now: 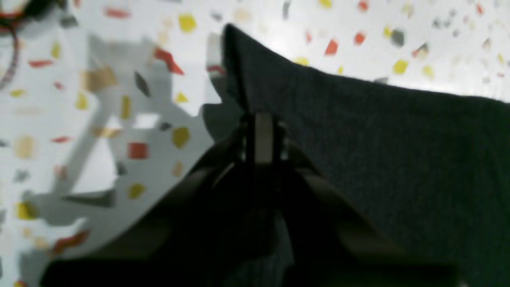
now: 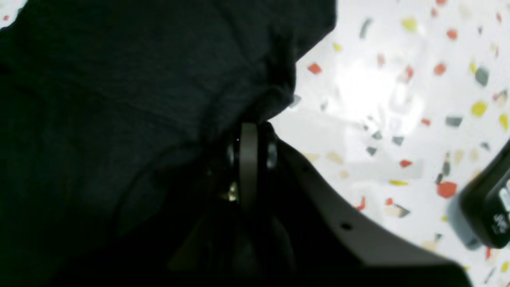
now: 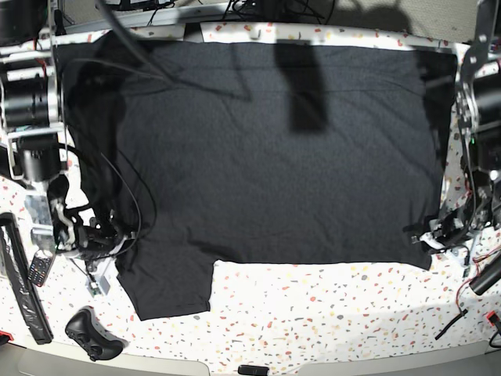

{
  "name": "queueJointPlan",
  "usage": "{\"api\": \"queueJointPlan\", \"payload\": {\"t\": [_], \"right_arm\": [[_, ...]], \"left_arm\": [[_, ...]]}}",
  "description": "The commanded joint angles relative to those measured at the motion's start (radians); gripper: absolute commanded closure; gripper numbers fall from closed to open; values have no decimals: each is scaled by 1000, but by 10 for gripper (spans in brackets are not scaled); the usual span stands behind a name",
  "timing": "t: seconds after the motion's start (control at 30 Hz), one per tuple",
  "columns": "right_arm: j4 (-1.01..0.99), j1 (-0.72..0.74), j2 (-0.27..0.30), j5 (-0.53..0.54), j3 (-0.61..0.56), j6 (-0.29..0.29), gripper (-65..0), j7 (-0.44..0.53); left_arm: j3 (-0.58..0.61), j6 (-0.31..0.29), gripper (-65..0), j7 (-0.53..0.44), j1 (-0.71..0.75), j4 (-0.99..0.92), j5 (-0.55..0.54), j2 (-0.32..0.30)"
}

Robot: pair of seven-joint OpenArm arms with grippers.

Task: Fold the T-shirt properly
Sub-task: 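Grasp the side edges of the shirt with both grippers, then lift the side edges and fold them toward the collar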

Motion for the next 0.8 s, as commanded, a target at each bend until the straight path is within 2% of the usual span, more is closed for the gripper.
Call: {"api": "queueJointPlan", "payload": {"t": [0.0,0.17,0.27,0.37,0.4,0.53,0.63,0.77], "right_arm": [[46,-1,20,5,4,2,0,11],[224,-150,58,42,8,-22,0,20],[312,-234,72,38,64,-42,0,25],[400,-315,72,39,170,-42,0,26],[428,-340,72,39,205,-42,0,26],[509,-412,72,38,323,-6,0,25],[534,-435,72,39,378,4,0,22],[559,-449,99,43,401,4,0,12]], "left_arm": [[-2,-5,0,-14,13,74,-21,-14],[-8,111,0,-11,237,393,-46,-14],[-39,114,0,-11,324,494,-58,-14],[-86,111,0,-5,375,535,-108,-14],[-105,102,0,-1,386,542,-132,-14],[-181,-10,0,58,399,558,-248,-14],[-214,-41,0,109,400,570,-321,-14],[-225,-62,0,157,400,595,-338,-14]]}}
